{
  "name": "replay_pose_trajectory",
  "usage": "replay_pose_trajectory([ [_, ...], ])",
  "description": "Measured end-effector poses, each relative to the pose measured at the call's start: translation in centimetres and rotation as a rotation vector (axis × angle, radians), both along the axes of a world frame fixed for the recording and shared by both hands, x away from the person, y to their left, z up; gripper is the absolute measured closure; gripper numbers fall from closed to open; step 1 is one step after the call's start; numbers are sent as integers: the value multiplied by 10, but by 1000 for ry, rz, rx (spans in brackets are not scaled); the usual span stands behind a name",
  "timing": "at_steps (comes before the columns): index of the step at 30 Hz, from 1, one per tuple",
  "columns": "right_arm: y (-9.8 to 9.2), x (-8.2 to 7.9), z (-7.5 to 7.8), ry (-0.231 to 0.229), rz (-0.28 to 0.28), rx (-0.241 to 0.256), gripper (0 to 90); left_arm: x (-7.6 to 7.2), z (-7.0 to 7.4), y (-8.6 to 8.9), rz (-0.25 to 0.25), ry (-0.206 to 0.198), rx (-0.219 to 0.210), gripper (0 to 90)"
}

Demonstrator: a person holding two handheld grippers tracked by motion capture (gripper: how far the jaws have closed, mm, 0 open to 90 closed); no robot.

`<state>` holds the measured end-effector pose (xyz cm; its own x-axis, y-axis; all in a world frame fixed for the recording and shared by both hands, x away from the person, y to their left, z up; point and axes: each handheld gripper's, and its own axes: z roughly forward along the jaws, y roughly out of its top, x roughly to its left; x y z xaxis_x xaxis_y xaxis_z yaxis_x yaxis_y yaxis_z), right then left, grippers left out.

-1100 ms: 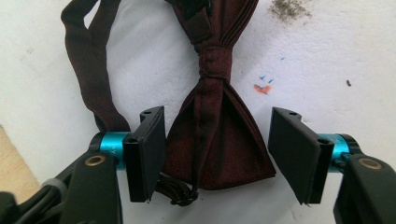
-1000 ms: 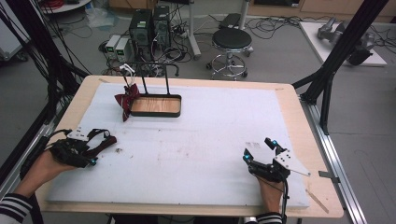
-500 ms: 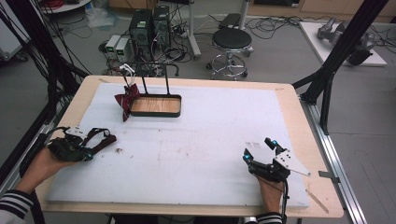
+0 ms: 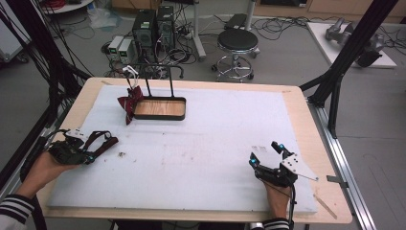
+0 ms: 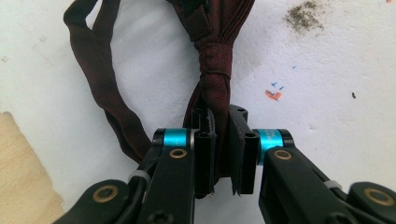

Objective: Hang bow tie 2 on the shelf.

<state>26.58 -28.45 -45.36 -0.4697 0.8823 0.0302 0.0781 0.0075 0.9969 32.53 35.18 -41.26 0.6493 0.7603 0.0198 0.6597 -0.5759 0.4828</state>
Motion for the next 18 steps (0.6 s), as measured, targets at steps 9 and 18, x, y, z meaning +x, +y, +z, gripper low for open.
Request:
replay_pose_trajectory([
  [9, 0, 0, 0, 0, 0, 0, 88, -2, 3, 1, -2, -22, -19, 818],
  [18, 0, 0, 0, -4, 3, -2, 88, -7, 11, -2, -5, -130, -93, 818],
])
